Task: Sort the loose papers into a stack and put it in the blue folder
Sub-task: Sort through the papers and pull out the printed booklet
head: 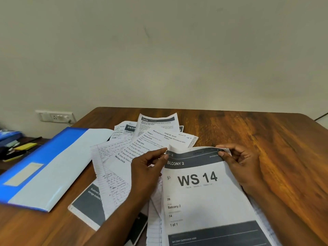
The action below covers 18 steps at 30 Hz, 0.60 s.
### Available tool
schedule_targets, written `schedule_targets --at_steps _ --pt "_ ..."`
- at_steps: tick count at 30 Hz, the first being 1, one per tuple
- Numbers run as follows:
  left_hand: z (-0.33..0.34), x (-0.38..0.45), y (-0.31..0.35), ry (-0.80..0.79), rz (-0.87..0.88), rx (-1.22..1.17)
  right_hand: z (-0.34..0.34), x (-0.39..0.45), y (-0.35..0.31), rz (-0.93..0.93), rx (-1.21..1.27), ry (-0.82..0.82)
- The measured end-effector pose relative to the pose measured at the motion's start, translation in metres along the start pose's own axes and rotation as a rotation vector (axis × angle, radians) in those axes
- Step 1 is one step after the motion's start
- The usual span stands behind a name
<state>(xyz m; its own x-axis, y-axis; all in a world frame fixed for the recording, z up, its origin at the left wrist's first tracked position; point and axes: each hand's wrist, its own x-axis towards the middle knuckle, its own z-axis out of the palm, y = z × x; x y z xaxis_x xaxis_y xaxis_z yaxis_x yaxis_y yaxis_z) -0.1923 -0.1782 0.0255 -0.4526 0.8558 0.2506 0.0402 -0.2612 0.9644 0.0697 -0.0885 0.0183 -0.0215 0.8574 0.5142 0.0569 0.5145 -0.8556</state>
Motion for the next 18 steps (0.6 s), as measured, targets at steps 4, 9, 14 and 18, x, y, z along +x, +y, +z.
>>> schedule_targets --at_steps 4,9,14,18 --pt "-0.0021 0.0034 -0.0029 0.013 0.000 0.014 -0.0005 0.0002 -0.0020 0.002 0.008 0.002" --pt "-0.0029 0.0060 -0.0018 0.033 -0.047 -0.081 -0.0003 -0.0007 -0.0047 -0.004 0.032 0.008" --pt "-0.0056 0.0080 -0.0051 0.045 -0.077 -0.077 0.0001 -0.0029 -0.0075 -0.016 0.044 -0.015" --pt "-0.0052 0.0081 -0.0054 0.065 -0.060 -0.041 0.0011 -0.0032 -0.0105 -0.016 0.050 -0.029"
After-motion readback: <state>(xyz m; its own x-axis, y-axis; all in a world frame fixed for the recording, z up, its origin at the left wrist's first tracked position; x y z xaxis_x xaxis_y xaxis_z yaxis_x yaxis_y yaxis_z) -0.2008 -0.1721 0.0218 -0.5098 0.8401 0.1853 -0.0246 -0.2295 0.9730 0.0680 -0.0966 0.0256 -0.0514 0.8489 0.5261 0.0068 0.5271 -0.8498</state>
